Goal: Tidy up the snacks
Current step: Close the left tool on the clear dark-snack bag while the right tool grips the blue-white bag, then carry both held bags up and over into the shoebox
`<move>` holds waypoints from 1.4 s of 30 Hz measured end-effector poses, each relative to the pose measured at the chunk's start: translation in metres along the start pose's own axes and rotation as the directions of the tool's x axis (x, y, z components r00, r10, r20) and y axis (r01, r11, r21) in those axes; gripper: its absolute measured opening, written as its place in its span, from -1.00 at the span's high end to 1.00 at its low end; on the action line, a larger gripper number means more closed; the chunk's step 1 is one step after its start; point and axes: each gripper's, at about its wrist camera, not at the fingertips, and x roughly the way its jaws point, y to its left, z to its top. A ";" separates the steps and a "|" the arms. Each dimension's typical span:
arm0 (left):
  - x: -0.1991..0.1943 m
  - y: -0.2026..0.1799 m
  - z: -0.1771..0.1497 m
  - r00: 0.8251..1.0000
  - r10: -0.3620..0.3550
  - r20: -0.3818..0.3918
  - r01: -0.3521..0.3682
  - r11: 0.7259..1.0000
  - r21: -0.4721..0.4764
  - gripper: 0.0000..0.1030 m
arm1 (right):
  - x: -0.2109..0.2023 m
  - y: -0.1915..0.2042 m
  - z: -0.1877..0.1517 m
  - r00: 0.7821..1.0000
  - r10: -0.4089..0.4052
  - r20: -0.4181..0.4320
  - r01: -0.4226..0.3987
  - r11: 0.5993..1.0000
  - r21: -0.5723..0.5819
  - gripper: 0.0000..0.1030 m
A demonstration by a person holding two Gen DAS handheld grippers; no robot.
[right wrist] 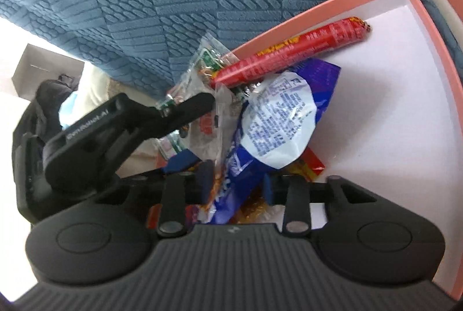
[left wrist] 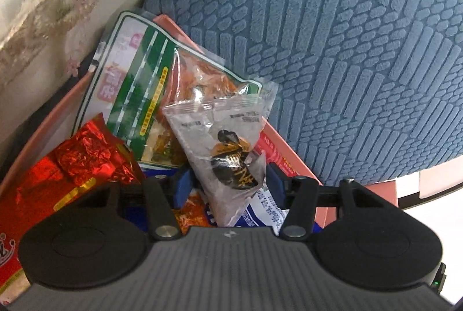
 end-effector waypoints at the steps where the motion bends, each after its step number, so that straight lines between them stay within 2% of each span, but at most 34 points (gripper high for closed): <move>1: 0.000 -0.001 0.000 1.000 0.000 0.001 0.000 1.000 0.003 -0.15 | -0.001 -0.001 0.000 1.000 0.007 -0.001 -0.007 1.000 0.007 0.47; 5: 0.002 -0.004 0.000 1.000 -0.006 0.003 0.006 1.000 0.009 -0.07 | -0.009 0.001 0.000 1.000 0.003 -0.001 -0.003 1.000 -0.006 0.55; 11: 0.003 -0.012 -0.003 1.000 0.012 0.011 -0.013 0.999 0.052 0.05 | -0.017 0.008 -0.002 0.998 -0.060 0.004 0.060 0.995 -0.079 0.64; 15: -0.001 -0.014 -0.006 1.000 0.023 0.008 -0.023 0.998 0.056 0.07 | -0.023 0.012 -0.007 0.998 -0.067 0.018 0.068 0.991 -0.116 0.67; 20: -0.010 -0.020 -0.014 1.000 0.023 0.006 -0.024 0.996 0.088 0.08 | -0.035 0.016 -0.017 0.992 -0.119 0.030 0.123 0.978 -0.169 0.69; 25: -0.017 -0.027 -0.025 0.999 0.046 0.012 -0.047 0.991 0.126 0.08 | -0.046 0.036 -0.025 0.976 -0.184 0.112 0.211 0.923 -0.322 0.69; 33: -0.034 -0.034 -0.046 0.997 0.073 0.025 -0.076 0.979 0.191 0.08 | -0.067 0.040 -0.032 0.952 -0.246 0.185 0.298 0.885 -0.357 0.72; 42: -0.073 -0.038 -0.073 0.994 0.078 0.076 -0.095 0.964 0.248 0.08 | -0.084 0.051 -0.056 0.934 -0.272 0.233 0.346 0.853 -0.392 0.72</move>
